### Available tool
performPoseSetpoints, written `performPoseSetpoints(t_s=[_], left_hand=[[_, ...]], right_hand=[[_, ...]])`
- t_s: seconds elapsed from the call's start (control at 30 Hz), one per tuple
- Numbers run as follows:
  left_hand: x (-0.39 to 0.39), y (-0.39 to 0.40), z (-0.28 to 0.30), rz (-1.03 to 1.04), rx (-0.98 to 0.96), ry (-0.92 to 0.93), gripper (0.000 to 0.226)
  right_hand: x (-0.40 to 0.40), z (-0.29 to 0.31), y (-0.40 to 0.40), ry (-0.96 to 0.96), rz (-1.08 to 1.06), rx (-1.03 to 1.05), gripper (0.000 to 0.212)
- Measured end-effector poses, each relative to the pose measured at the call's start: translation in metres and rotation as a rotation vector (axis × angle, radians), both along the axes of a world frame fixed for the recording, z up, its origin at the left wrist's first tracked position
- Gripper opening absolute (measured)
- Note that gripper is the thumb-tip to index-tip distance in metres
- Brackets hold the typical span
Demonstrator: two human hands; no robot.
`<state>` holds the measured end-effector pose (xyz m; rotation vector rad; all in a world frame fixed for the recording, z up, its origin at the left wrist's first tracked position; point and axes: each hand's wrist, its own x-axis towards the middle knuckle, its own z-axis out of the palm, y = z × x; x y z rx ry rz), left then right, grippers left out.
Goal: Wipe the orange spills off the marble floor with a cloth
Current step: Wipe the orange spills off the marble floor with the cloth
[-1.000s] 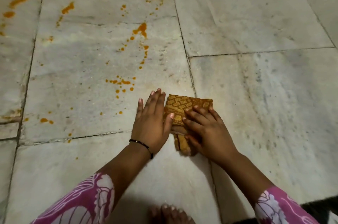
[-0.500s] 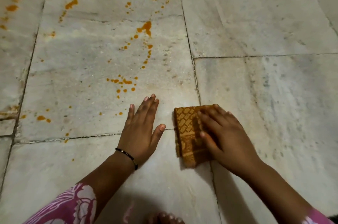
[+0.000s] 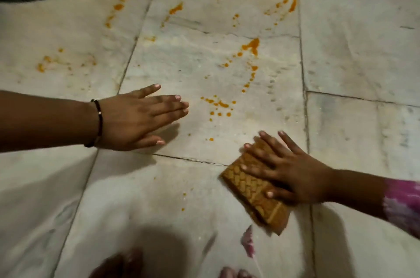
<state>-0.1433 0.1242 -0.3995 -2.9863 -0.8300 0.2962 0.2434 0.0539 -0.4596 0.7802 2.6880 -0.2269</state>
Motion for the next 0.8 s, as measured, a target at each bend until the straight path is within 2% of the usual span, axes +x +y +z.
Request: performPoseSetpoints(t_s=[0.13, 0.2, 0.27, 0.3, 0.37, 0.43, 0.5, 0.57, 0.67, 0.8], left_hand=[[-0.022, -0.029, -0.006, -0.006, -0.030, 0.004, 0.067], [-0.031, -0.053, -0.024, 0.185, -0.103, -0.059, 0.071], [-0.027, -0.068, -0.039, 0.415, -0.239, -0.201, 0.077], [-0.024, -0.071, -0.044, 0.467, -0.291, -0.241, 0.079], [-0.023, -0.070, -0.046, 0.507, -0.297, -0.297, 0.079], [-0.022, -0.060, -0.048, 0.468, -0.252, -0.338, 0.078], [-0.022, -0.046, -0.052, 0.509, -0.266, -0.379, 0.078], [-0.022, -0.038, -0.054, 0.559, -0.253, -0.417, 0.077], [-0.023, -0.046, -0.060, 0.583, -0.256, -0.432, 0.075], [-0.032, -0.074, -0.076, 0.615, -0.284, -0.422, 0.074]], right_hand=[[0.005, 0.005, -0.035, -0.023, 0.109, 0.046, 0.079], [-0.018, 0.009, -0.055, 0.021, 0.216, -0.003, 0.083], [-0.040, -0.001, -0.069, 0.068, 0.372, 0.024, 0.081], [-0.055, -0.009, -0.081, 0.076, 0.383, 0.001, 0.080], [-0.093, -0.018, -0.100, 0.043, 0.271, -0.085, 0.076], [-0.117, -0.020, -0.099, 0.107, 0.196, -0.059, 0.072], [-0.116, -0.014, -0.087, 0.179, 0.038, -0.037, 0.068], [-0.095, -0.008, -0.080, 0.157, -0.146, -0.016, 0.071], [-0.066, -0.008, -0.088, 0.018, -0.148, -0.055, 0.076], [-0.116, -0.022, -0.111, 0.157, -0.095, -0.012, 0.071]])
